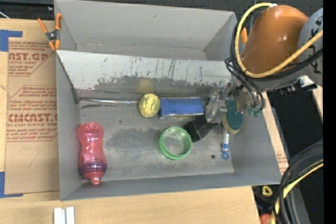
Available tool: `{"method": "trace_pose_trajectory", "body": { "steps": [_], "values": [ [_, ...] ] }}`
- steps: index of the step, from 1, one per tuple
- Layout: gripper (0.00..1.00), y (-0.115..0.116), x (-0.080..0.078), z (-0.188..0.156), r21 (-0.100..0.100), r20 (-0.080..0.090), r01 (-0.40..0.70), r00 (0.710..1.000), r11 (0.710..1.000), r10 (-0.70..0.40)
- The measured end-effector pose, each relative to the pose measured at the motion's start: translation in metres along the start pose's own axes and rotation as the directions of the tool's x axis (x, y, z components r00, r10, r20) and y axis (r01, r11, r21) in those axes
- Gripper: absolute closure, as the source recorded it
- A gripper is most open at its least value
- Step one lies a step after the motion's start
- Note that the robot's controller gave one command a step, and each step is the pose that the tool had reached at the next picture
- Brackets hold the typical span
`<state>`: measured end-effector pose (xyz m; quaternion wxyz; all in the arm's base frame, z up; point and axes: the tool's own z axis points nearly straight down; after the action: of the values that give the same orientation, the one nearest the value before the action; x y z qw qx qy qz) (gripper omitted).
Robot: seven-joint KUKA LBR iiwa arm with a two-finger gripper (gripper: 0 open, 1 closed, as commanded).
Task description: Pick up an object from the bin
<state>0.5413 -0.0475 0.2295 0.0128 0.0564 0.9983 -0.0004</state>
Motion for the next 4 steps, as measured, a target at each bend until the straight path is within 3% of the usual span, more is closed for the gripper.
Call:
{"method": "trace_pose_trajectory", "body": {
  "steps": [1,2,3,4],
  "values": [
    [1.0,0.0,0.001,0.001,0.001,-0.003,0.0,1.0,1.0,0.0],
    [1.0,0.007,-0.003,0.01,0.002,0.007,-0.008,1.0,1.0,0.008],
    [1.0,-0.006,0.008,0.059,0.003,0.004,0.333,0.943,0.943,-0.333],
    [1.0,0.075,0.014,0.118,-0.002,0.002,0.036,0.999,0.999,-0.036]
  ]
}}
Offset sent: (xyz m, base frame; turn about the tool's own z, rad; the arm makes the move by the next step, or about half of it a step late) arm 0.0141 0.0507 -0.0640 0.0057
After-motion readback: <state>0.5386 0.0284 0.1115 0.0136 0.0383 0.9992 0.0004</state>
